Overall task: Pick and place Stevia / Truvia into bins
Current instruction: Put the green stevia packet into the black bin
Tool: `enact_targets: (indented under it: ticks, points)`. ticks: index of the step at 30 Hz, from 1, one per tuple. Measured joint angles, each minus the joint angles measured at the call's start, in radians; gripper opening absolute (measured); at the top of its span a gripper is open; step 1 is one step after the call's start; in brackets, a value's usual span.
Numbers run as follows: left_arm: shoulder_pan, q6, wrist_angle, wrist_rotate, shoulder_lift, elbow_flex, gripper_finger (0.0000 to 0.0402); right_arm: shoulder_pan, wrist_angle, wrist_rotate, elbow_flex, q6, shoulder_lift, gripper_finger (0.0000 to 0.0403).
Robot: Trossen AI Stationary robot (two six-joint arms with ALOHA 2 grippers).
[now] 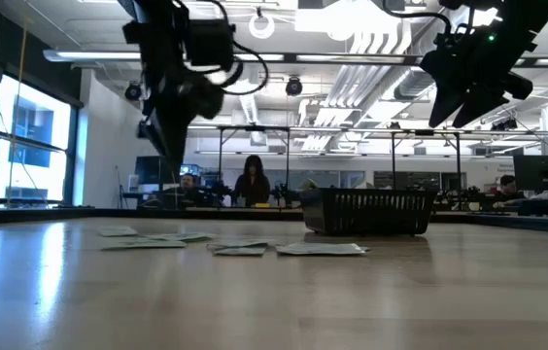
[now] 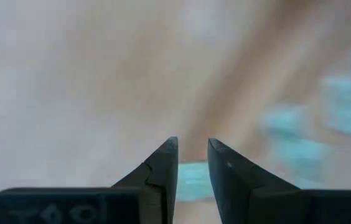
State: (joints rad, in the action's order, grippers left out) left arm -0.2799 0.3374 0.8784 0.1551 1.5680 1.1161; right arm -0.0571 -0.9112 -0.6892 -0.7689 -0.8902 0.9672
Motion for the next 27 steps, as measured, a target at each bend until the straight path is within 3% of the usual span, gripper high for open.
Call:
enact_targets:
  ticks: [2,3,5,11,19,27]
  points:
    - [-0.008,-0.01,0.077,-0.126,-0.004,0.001,0.0124,-0.006,0.004,0.005,0.0,0.0,0.0,0.0249]
    - [-0.016,-0.024,0.118,-0.136,0.0,-0.003,0.0124,-0.009,0.005,0.008,0.0,-0.001,0.0,0.0249]
    - [-0.021,-0.044,0.144,-0.088,0.003,-0.023,0.0124,-0.013,0.01,0.008,0.0,-0.003,0.0,0.0249]
    - [0.015,-0.072,0.014,0.027,0.005,-0.141,0.0124,-0.015,0.037,0.002,0.0,-0.003,0.0,0.0249]
    - [0.039,-0.041,-0.128,0.016,0.005,-0.306,0.0124,-0.015,0.072,0.012,0.0,-0.003,0.0,0.0249]
    - [0.04,-0.055,-0.225,-0.039,0.007,-0.36,0.0124,-0.015,0.15,0.049,0.0,0.028,0.001,0.0249]
